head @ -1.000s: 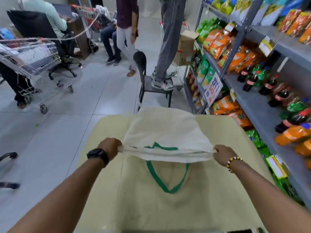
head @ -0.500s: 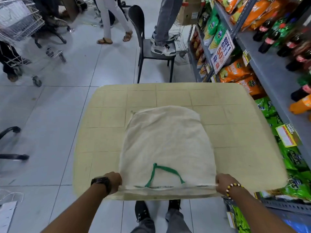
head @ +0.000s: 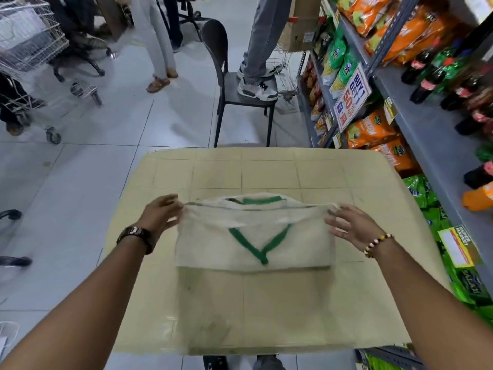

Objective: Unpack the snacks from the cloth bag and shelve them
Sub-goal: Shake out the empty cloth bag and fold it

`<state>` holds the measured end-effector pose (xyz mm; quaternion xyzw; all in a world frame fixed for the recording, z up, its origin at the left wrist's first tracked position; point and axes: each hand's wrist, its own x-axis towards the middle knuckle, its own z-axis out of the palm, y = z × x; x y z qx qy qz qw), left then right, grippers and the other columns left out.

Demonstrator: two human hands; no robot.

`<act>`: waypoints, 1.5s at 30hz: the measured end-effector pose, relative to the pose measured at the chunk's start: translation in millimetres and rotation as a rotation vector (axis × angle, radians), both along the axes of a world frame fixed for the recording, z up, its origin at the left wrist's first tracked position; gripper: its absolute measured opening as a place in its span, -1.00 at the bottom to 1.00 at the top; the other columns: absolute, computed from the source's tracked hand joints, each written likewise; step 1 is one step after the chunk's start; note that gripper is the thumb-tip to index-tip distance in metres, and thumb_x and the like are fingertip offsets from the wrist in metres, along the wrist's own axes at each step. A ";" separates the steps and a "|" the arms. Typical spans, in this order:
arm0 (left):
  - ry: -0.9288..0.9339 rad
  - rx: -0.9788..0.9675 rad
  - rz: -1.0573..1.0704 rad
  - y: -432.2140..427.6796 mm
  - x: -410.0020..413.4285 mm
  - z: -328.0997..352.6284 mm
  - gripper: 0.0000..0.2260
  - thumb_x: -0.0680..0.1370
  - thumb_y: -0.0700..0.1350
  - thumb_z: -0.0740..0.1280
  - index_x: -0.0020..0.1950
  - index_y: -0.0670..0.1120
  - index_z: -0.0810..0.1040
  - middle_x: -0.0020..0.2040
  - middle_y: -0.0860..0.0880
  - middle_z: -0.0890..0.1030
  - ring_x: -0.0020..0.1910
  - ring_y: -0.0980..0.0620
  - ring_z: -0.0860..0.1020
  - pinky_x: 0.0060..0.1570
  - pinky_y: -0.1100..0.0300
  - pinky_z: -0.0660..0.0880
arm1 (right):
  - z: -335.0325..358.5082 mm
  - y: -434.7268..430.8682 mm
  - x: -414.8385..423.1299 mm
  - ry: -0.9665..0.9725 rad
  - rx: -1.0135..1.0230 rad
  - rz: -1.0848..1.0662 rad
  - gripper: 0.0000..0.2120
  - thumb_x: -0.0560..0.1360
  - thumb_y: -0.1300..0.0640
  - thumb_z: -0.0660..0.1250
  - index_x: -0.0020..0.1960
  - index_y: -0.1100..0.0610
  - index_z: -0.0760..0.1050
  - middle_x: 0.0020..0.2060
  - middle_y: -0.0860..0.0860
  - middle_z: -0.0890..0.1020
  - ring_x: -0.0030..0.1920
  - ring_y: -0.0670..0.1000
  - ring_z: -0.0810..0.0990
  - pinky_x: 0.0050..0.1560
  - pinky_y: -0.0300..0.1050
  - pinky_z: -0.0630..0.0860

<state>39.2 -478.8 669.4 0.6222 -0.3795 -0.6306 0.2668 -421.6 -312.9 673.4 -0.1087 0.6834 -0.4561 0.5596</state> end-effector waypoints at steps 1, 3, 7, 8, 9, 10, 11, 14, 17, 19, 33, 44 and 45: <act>-0.048 -0.050 -0.019 -4.2 -6.4 -0.3 -0.59 0.56 -0.21 0.40 0.41 -0.07 0.47 0.30 -0.01 0.51 0.17 -0.06 0.55 0.15 0.00 0.52 | -2.8 -8.2 2.1 0.011 -0.014 0.049 -0.64 0.54 0.20 0.34 0.31 0.01 0.42 0.16 0.04 0.60 0.11 0.10 0.62 0.11 0.06 0.51; -0.266 -0.117 -0.101 -6.2 -14.1 -8.8 -0.50 0.54 -0.13 0.43 0.47 0.04 0.41 0.32 0.04 0.46 0.22 -0.07 0.51 0.19 -0.01 0.50 | -11.9 -20.3 9.8 0.108 0.023 0.161 -0.40 0.54 0.17 0.36 0.50 -0.04 0.22 0.28 -0.01 0.47 0.28 0.09 0.52 0.25 0.10 0.44; -0.508 -0.060 -0.281 8.5 -17.9 -38.5 -0.46 0.52 -0.04 0.42 0.49 0.03 0.38 0.37 -0.13 0.53 0.26 -0.16 0.54 0.29 -0.06 0.47 | -29.0 -38.6 35.6 0.393 0.100 0.384 -0.27 0.47 0.22 0.46 0.54 0.07 0.19 0.42 0.08 0.39 0.41 0.07 0.39 0.22 -0.05 0.40; -0.536 -0.021 -0.306 11.4 -17.2 -48.5 -0.44 0.52 -0.03 0.42 0.50 0.01 0.37 0.39 -0.14 0.52 0.28 -0.17 0.53 0.30 -0.07 0.47 | -33.3 -47.9 44.6 0.461 0.097 0.447 -0.28 0.46 0.23 0.46 0.53 0.09 0.22 0.42 0.12 0.40 0.39 0.09 0.41 0.20 -0.10 0.40; -0.573 0.012 -0.332 16.4 -17.5 -56.5 -0.42 0.52 -0.02 0.42 0.51 -0.02 0.35 0.40 -0.15 0.50 0.30 -0.19 0.51 0.30 -0.08 0.46 | -36.9 -55.6 54.5 0.530 0.083 0.515 -0.31 0.45 0.23 0.47 0.51 0.10 0.26 0.41 0.13 0.42 0.37 0.10 0.44 0.20 -0.12 0.41; -0.621 0.040 -0.348 21.0 -17.5 -65.2 -0.40 0.52 -0.01 0.43 0.52 -0.05 0.33 0.41 -0.17 0.49 0.32 -0.21 0.50 0.31 -0.07 0.45 | -41.9 -67.0 65.9 0.599 0.058 0.589 -0.33 0.45 0.22 0.47 0.49 0.09 0.29 0.41 0.12 0.43 0.36 0.10 0.45 0.22 -0.13 0.42; -0.677 0.067 -0.356 26.2 -17.2 -73.6 -0.37 0.51 0.01 0.44 0.53 -0.08 0.31 0.42 -0.18 0.47 0.33 -0.23 0.49 0.31 -0.05 0.45 | -46.3 -78.9 77.9 0.658 0.022 0.667 -0.35 0.46 0.20 0.46 0.48 0.09 0.30 0.42 0.11 0.44 0.37 0.09 0.44 0.26 -0.14 0.41; -0.865 0.164 -0.349 38.5 -11.8 -94.7 -0.32 0.49 0.15 0.42 0.50 -0.11 0.31 0.41 -0.20 0.44 0.33 -0.27 0.47 0.28 -0.03 0.43 | -56.9 -124.8 122.0 0.805 -0.079 0.952 -0.40 0.50 0.13 0.38 0.50 0.05 0.29 0.45 0.06 0.40 0.43 0.07 0.38 0.37 -0.16 0.30; -0.990 0.204 -0.333 53.7 -4.7 -108.6 -0.33 0.49 0.26 0.35 0.47 -0.06 0.32 0.44 -0.18 0.33 0.36 -0.26 0.39 0.27 -0.05 0.38 | -68.4 -167.5 179.5 0.897 -0.180 1.193 -0.40 0.51 0.15 0.31 0.52 0.08 0.25 0.49 0.07 0.34 0.46 0.10 0.32 0.45 -0.11 0.24; -1.009 0.203 -0.299 66.1 -5.1 -115.8 -0.41 0.52 0.25 0.32 0.43 -0.06 0.36 0.44 -0.16 0.29 0.35 -0.25 0.35 0.25 -0.04 0.37 | -77.7 -190.0 219.5 0.971 -0.234 1.351 -0.37 0.47 0.18 0.31 0.52 0.09 0.24 0.51 0.09 0.30 0.50 0.12 0.26 0.49 -0.05 0.20; -0.510 -0.008 -0.047 93.8 -67.3 -75.7 -0.89 0.53 -0.05 0.35 -0.18 -0.02 0.55 -0.26 0.05 0.61 -0.24 0.02 0.55 -0.23 0.14 0.44 | -96.9 -216.4 251.8 1.459 -0.368 1.795 -0.76 0.51 0.16 0.22 0.13 0.01 0.55 0.09 0.07 0.55 0.20 0.19 0.43 0.15 0.09 0.32; -0.279 -0.266 -0.572 146.1 -301.0 -19.3 -0.79 0.54 0.05 0.36 0.14 0.05 0.59 0.00 0.05 0.70 -0.02 0.06 0.63 -0.02 0.21 0.53 | -13.3 -143.7 -21.0 1.504 -0.379 1.631 -0.71 0.45 0.10 0.37 0.14 -0.13 0.58 0.28 -0.01 0.53 0.24 0.16 0.46 0.17 0.05 0.40; -0.214 -0.258 -0.619 150.9 -315.0 -19.7 -0.75 0.53 0.05 0.38 0.19 0.06 0.57 0.03 0.06 0.70 0.01 0.08 0.63 0.05 0.20 0.54 | -11.7 -134.7 -40.7 1.552 -0.322 1.645 -0.67 0.45 0.10 0.36 0.19 -0.14 0.56 0.33 -0.01 0.50 0.29 0.15 0.44 0.21 0.06 0.38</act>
